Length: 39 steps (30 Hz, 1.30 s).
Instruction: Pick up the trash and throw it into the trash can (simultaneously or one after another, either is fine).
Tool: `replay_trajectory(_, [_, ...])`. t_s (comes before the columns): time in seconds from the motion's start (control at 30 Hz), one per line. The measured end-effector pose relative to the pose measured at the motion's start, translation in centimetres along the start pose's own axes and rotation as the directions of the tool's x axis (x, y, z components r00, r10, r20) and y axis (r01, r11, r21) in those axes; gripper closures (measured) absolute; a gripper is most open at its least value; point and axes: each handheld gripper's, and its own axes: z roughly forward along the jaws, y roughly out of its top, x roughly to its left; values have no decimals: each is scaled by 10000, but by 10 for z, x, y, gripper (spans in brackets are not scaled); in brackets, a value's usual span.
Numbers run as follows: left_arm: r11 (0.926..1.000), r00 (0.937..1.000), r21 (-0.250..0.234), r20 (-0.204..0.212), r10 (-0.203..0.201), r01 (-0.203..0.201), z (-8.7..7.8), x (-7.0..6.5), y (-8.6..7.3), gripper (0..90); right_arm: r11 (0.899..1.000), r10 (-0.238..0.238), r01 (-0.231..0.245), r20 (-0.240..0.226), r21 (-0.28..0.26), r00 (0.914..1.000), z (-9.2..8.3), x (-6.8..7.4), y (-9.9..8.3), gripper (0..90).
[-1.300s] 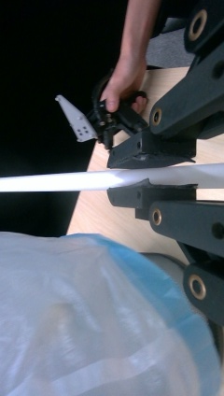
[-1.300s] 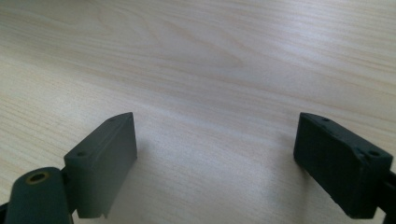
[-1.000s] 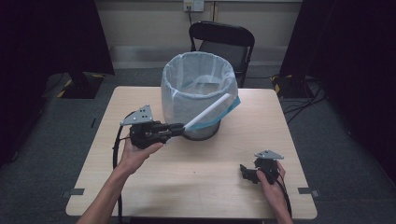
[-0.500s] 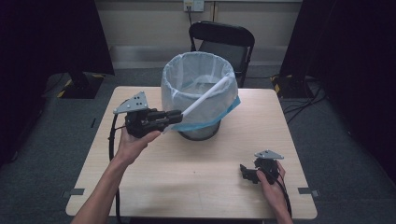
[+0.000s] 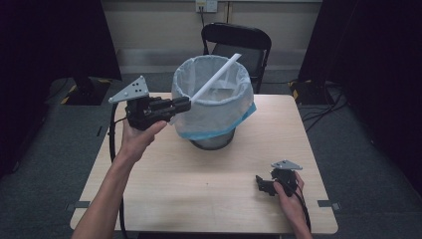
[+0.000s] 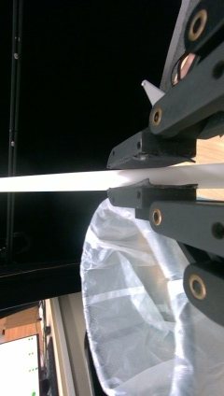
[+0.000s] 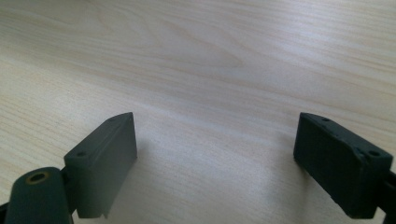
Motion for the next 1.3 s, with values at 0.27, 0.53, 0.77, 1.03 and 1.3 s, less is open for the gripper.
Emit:
replay_trajectory(0.27, [9999,9997,-50,-191,-122,121,8,16,13,805,10000,-2,2,-3,-1,10000,0,0,0,125])
replay_trajectory(0.53, [10000,9990,-22,-435,-63,62,19,29,26,805,10000,-1,1,-1,1,10000,0,0,0,125])
replay_trajectory(0.77, [9998,9982,-54,-557,-204,202,31,40,32,805,10000,-2,2,-1,-1,10000,0,0,0,125])
replay_trajectory(1.03, [9989,9972,34,-593,-466,468,47,53,37,805,10000,-1,1,-2,1,10000,0,0,0,125])
replay_trajectory(1.3, [9987,9964,484,-829,-148,189,65,58,46,804,10000,-10,10,-4,-1,10000,0,0,0,125])
